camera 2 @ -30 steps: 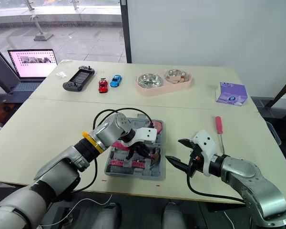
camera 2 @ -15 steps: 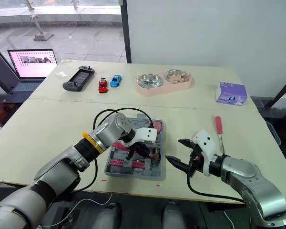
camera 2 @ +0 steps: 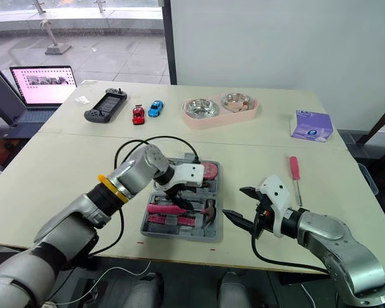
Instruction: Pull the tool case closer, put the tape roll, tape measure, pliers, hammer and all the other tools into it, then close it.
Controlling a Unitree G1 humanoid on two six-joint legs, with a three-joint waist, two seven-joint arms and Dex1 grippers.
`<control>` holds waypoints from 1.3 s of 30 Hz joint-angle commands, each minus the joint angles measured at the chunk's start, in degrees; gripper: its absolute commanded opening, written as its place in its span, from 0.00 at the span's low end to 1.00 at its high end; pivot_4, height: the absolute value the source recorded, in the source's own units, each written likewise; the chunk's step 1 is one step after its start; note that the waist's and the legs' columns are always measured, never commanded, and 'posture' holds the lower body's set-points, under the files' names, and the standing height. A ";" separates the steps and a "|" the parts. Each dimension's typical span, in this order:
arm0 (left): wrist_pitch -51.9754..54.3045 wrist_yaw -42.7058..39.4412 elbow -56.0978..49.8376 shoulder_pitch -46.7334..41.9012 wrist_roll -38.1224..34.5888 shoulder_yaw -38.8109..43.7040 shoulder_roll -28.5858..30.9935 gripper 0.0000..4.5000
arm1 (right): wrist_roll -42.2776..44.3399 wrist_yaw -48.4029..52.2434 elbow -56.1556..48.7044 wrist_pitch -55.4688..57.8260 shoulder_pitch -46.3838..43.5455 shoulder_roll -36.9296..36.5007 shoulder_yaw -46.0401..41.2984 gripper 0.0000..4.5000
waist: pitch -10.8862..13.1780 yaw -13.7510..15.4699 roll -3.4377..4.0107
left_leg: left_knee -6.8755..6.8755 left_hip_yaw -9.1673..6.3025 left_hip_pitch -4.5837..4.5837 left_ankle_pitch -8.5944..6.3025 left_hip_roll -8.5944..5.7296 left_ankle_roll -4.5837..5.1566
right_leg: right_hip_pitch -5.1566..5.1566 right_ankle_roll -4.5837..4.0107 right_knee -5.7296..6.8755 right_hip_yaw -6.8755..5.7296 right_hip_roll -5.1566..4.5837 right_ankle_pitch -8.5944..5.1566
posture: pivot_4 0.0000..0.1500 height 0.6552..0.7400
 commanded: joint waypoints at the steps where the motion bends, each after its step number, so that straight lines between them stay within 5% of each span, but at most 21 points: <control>1: 0.20 -0.41 -8.56 3.06 -2.70 4.08 3.56 0.67 | 0.21 -0.05 -0.86 -1.04 -0.14 0.52 -0.44 1.00 | -0.01 -0.13 0.02 | -0.01 0.00 0.01 0.00 0.00 0.00 | 0.00 0.00 0.00 0.00 0.00 0.00 | 1.00 1.00; 7: -3.12 3.91 -14.04 11.84 -9.47 12.74 4.81 0.62 | -0.16 -0.08 -0.35 -1.46 -0.45 0.80 -0.28 1.00 | 0.00 0.00 0.03 | -0.01 -0.01 0.03 0.00 0.00 0.00 | 0.02 -0.01 0.02 0.01 0.00 0.00 | 1.00 1.00; 9: -2.61 5.37 -15.63 15.19 -11.28 14.94 5.24 0.48 | -0.20 -0.06 -0.34 -1.46 -0.40 0.81 -0.32 1.00 | 0.00 0.06 0.03 | -0.01 -0.01 0.02 0.00 0.00 0.00 | 0.02 -0.01 0.02 0.00 0.00 0.00 | 1.00 1.00; 13: -3.19 8.90 -16.50 19.62 -13.61 17.62 4.55 0.02 | -0.11 0.17 -0.36 -1.32 -0.16 0.50 -0.57 1.00 | 0.00 0.03 0.03 | -0.02 -0.01 0.04 0.00 0.00 0.00 | 0.03 -0.04 0.03 0.00 0.00 0.02 | 1.00 1.00; 39: -16.93 15.22 -2.61 29.79 -8.59 12.84 6.68 0.01 | 0.41 0.24 -1.33 -0.03 0.53 -0.67 -1.88 1.00 | -0.20 -0.02 0.22 | -0.01 -0.01 0.13 0.00 0.00 0.00 | 0.12 -0.08 0.00 0.00 0.00 0.04 | 1.00 1.00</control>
